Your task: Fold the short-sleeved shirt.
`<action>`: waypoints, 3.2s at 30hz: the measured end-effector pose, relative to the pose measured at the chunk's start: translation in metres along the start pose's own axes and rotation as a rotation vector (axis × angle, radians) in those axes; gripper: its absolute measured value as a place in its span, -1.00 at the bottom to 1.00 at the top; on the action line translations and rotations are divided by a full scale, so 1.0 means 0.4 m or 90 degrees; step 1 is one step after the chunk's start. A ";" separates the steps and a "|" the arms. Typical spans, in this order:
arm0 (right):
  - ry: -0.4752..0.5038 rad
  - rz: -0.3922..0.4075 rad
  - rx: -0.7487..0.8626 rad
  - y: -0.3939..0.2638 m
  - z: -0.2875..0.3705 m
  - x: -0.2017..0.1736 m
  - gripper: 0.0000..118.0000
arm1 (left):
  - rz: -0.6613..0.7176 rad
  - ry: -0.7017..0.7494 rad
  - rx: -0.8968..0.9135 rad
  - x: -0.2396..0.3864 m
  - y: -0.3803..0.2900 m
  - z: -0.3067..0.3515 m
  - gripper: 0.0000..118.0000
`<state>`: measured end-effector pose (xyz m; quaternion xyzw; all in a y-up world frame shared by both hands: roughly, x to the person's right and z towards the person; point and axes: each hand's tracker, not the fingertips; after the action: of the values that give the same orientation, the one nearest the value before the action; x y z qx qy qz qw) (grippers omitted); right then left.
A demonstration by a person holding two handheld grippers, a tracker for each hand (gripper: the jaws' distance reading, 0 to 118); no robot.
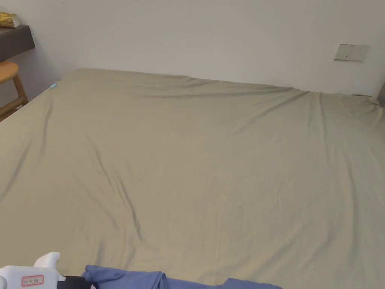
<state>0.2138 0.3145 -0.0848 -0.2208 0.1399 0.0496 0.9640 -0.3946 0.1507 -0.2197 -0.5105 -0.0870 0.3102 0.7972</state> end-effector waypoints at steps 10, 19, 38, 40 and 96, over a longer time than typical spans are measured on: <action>-0.009 -0.030 0.011 -0.027 0.003 0.022 -0.96 | -0.021 0.225 0.037 -0.018 0.055 0.232 -0.75; -0.013 -0.049 0.013 -0.043 0.011 0.034 -0.96 | -0.158 0.131 0.036 0.319 0.026 0.263 -0.75; -0.081 -0.122 -0.009 -0.140 0.108 0.128 -0.96 | -0.129 -0.075 -0.093 0.479 -0.147 -0.225 0.63; -0.087 -0.126 -0.008 -0.138 0.107 0.128 -0.96 | -0.111 -0.064 -0.050 0.478 -0.137 -0.173 0.63; 0.065 -0.055 0.015 -0.014 -0.020 -0.051 -0.96 | 0.089 -0.256 0.005 0.017 -0.032 0.005 1.00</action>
<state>0.1931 0.3051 -0.0833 -0.2175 0.1800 -0.0048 0.9593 -0.3849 0.1526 -0.2088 -0.4397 -0.2075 0.4604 0.7427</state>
